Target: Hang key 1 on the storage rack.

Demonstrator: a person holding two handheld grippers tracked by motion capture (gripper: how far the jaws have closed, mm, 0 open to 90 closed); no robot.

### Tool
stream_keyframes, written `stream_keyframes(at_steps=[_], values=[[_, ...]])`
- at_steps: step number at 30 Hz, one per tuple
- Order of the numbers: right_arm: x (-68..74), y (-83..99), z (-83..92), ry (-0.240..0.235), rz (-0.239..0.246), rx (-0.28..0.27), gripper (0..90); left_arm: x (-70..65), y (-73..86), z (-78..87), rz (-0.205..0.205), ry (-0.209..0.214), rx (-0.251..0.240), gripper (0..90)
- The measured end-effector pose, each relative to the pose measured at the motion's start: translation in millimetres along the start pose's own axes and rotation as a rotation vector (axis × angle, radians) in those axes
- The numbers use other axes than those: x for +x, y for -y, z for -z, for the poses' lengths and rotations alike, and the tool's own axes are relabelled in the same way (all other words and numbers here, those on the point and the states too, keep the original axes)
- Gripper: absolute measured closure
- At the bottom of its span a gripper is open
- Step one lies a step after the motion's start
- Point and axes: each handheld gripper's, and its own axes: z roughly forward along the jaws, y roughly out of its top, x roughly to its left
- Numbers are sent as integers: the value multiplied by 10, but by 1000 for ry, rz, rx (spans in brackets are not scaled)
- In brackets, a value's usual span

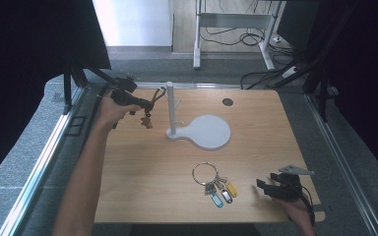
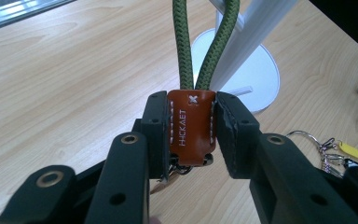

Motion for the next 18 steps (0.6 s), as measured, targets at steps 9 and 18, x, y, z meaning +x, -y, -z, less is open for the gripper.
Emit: stream_keyframes(at_steps=[9,18], values=[[-7,-7,12,7,-6,-9,309,-93,7,-159,-21,-3,32,666],[-3,-9,16,7,-5,-11,309,-100,58,-260,-7,6,34,663]])
